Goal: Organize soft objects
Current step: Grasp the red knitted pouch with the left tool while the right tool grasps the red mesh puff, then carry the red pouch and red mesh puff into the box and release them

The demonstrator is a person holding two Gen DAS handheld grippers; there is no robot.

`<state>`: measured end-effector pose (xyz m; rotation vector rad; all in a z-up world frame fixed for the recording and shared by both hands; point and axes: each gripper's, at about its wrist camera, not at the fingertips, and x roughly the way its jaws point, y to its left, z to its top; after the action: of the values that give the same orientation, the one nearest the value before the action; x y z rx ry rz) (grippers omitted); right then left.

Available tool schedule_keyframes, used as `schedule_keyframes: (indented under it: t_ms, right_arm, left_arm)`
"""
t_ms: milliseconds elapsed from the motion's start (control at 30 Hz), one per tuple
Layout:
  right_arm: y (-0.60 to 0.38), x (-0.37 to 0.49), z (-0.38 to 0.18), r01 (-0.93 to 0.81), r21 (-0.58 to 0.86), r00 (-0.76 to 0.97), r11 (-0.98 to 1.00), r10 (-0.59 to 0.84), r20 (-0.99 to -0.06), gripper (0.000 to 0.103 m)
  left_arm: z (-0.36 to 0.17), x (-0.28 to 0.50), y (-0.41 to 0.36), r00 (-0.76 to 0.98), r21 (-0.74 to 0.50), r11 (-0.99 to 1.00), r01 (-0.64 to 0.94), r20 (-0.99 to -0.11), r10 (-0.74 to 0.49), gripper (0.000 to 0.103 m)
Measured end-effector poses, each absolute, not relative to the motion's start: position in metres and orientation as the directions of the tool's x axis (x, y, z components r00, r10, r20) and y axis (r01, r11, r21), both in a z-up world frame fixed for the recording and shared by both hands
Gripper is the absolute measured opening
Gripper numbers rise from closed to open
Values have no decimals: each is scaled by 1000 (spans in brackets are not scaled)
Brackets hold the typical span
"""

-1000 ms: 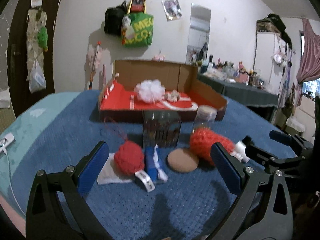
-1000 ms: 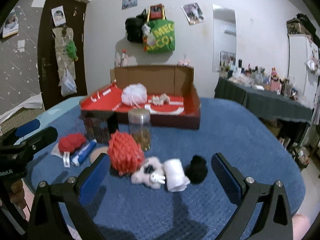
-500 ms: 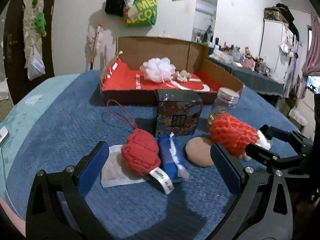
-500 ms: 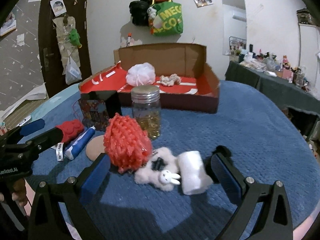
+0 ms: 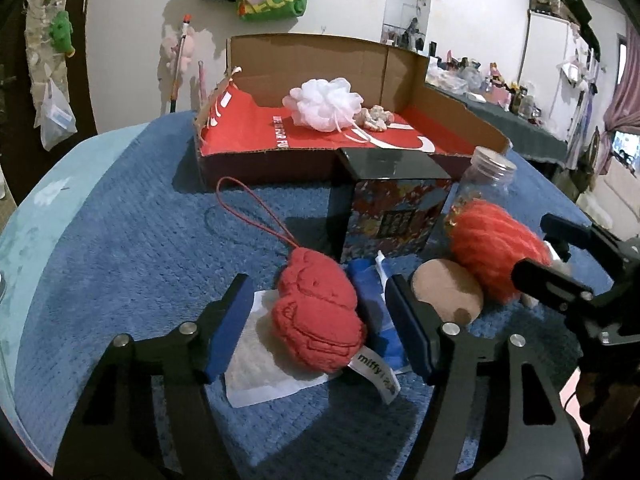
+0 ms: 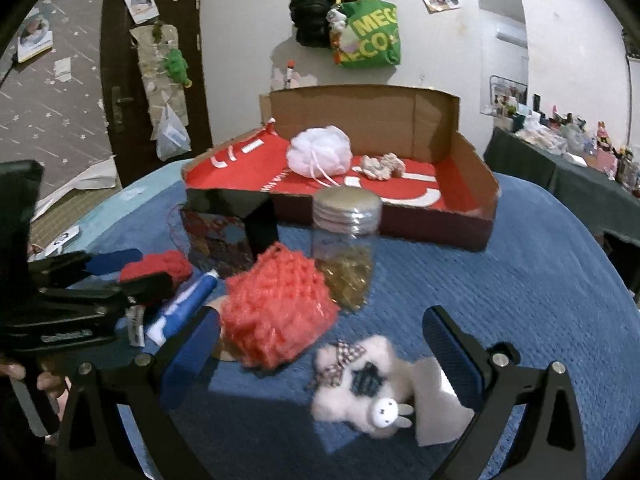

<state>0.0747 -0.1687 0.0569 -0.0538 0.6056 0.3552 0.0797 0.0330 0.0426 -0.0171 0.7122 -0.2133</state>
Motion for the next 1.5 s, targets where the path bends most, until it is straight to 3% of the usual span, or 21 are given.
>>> schedule_keyframes:
  t_ms: [200,267,300,367,400,933,1500]
  right_arm:
    - [-163,74,63,-383,71,753,921,356,-554,103]
    - [-158,79,58,-374,46,752,926,332,-569,102]
    - [-156,82,56,-375,43,749,926,329,-575,96]
    - [-152,87,51,-386,50,730,921,338,-594,75]
    - [-151,89,47,-398,59,714,916,350,-606,46]
    - [-177,70,63,-411,135,711,902,409,-572,45]
    - [-237,89,77,-297,118,720,948,303,-624,45]
  left_arm:
    - [41,84,34,728,-84,976,201,-654,-206,63]
    - [40,86,33,722,-87,974,209,-658,-214,38]
    - [38,87,32,713,-95,971,219,-663,-226,34]
    - [37,87,31,707,-103,967,234,-664,-242,34]
    - [38,86,30,709,-101,967,236,-662,-242,33]
    - [55,76,38,712,-100,963,249,-656,-252,33]
    - [62,128,63,628,-66,956,286,-740,-239,33]
